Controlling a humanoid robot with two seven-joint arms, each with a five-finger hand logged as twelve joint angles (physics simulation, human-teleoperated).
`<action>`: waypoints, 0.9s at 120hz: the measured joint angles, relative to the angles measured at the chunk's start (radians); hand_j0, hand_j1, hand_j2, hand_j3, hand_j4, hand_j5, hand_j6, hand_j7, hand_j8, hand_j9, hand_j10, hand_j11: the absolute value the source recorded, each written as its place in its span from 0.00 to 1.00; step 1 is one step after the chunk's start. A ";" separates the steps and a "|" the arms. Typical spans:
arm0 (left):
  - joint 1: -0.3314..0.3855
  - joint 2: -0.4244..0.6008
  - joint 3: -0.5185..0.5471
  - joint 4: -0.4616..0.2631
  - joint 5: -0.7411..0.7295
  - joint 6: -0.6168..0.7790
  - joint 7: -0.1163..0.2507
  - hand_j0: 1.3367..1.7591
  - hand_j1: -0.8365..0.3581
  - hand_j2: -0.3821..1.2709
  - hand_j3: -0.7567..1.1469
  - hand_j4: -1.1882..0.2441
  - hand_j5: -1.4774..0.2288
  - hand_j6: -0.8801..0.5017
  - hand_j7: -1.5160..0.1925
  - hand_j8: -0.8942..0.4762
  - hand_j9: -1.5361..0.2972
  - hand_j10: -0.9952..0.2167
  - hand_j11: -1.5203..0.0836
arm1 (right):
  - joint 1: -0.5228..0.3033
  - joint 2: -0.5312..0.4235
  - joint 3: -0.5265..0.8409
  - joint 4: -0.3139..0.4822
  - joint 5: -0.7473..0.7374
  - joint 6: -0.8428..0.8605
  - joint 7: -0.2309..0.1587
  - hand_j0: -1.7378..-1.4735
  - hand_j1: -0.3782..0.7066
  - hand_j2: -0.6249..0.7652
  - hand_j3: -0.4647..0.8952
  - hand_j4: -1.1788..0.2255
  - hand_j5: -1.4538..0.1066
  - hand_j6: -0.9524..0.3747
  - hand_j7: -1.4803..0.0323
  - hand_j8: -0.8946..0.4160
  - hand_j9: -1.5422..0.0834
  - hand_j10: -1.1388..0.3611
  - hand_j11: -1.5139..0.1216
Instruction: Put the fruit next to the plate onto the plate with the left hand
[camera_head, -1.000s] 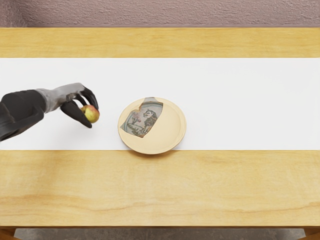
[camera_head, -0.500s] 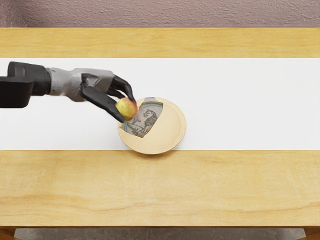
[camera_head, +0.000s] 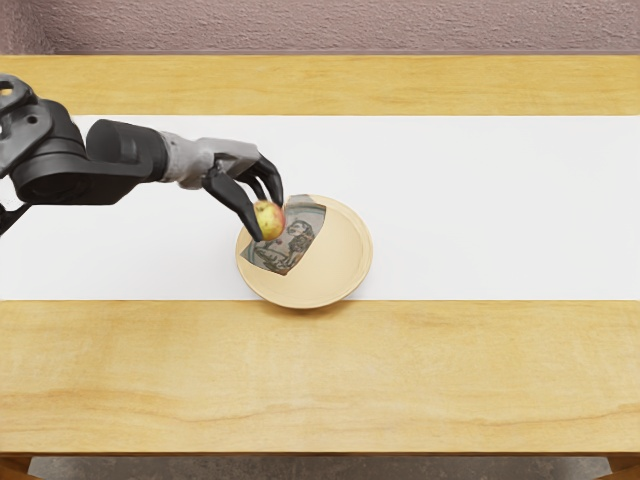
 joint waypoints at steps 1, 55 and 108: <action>0.003 0.000 0.005 0.000 0.005 0.001 0.000 0.76 0.32 0.65 0.40 0.32 0.27 0.32 0.32 0.35 0.31 0.18 0.34 | 0.000 0.000 0.000 0.000 0.000 0.000 0.000 0.30 0.04 0.45 0.34 0.83 0.92 0.71 0.97 0.67 0.94 0.75 0.92; 0.014 -0.043 0.052 0.032 0.035 0.024 0.000 0.76 0.63 0.50 0.40 0.56 0.55 0.46 0.58 0.48 0.55 0.49 0.62 | 0.000 0.000 0.000 0.000 0.000 0.000 0.000 0.30 0.04 0.45 0.34 0.83 0.92 0.71 0.97 0.67 0.94 0.75 0.92; 0.011 0.109 0.047 0.032 -0.317 -0.116 0.000 0.76 0.95 0.26 0.40 0.80 0.83 0.62 0.85 0.63 0.81 0.78 0.91 | 0.000 0.000 0.000 0.000 0.000 0.000 0.000 0.30 0.04 0.45 0.34 0.83 0.92 0.71 0.97 0.67 0.94 0.75 0.92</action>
